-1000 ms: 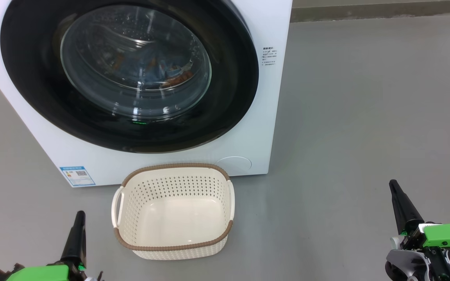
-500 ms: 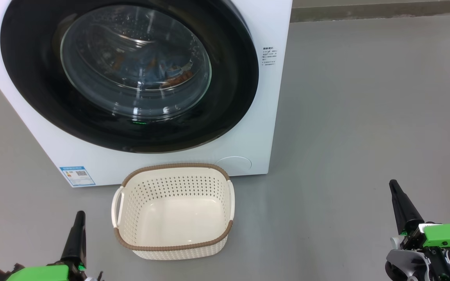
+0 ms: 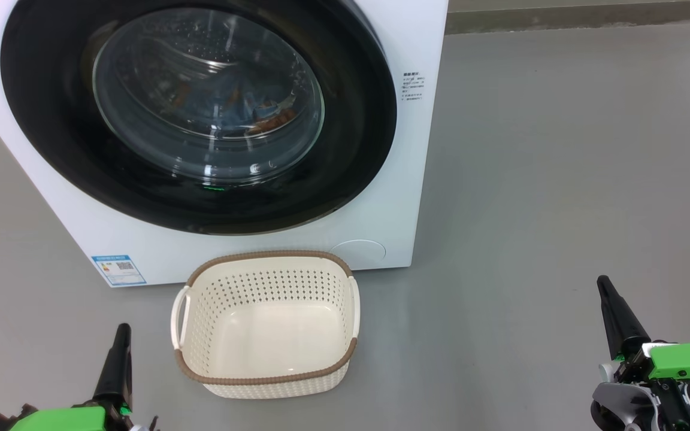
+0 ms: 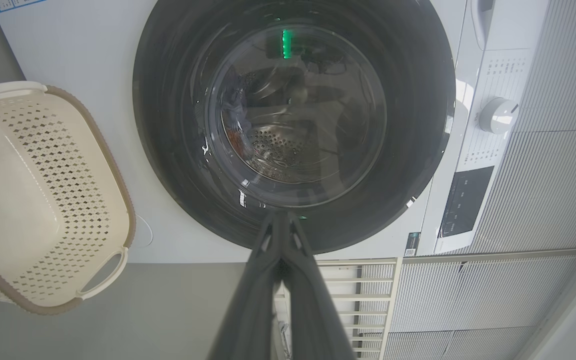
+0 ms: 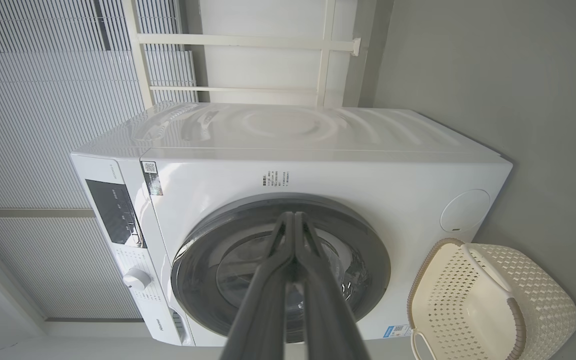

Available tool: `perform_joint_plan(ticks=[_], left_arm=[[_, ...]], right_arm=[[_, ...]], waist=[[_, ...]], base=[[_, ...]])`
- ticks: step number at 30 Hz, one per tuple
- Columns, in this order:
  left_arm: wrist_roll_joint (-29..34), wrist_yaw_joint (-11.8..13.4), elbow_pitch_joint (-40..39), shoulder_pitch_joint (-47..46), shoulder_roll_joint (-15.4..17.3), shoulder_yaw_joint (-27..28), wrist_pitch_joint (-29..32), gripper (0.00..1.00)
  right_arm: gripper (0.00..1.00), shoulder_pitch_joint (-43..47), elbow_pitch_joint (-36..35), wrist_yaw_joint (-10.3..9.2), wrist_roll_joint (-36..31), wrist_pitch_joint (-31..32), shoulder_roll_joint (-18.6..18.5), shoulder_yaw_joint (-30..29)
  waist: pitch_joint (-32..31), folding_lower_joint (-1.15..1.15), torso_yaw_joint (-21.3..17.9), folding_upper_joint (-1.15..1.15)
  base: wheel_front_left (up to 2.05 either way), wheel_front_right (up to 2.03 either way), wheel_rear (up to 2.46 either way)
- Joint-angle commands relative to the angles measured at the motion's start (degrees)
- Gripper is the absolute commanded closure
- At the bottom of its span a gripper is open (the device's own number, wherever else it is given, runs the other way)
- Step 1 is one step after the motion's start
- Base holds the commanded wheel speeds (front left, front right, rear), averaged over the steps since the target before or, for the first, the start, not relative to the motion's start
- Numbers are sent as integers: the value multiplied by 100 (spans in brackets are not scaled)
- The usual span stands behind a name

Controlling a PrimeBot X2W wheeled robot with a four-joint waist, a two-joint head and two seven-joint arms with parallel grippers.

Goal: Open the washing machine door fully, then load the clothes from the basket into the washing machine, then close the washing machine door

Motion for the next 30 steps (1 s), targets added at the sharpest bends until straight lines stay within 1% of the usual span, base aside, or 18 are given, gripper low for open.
perform_joint_plan(ticks=[1,30], left_arm=[[-41,-40,-179,-63,64,183,40,100],[-44,-40,-180,-63,64,180,38,100]], right_arm=[[100,-66,-171,2,14,39,-44,102],[100,-66,-170,2,11,42,-41,98]], waist=[[0,0,0,0],[0,0,0,0]], base=[[0,0,0],[0,0,0]])
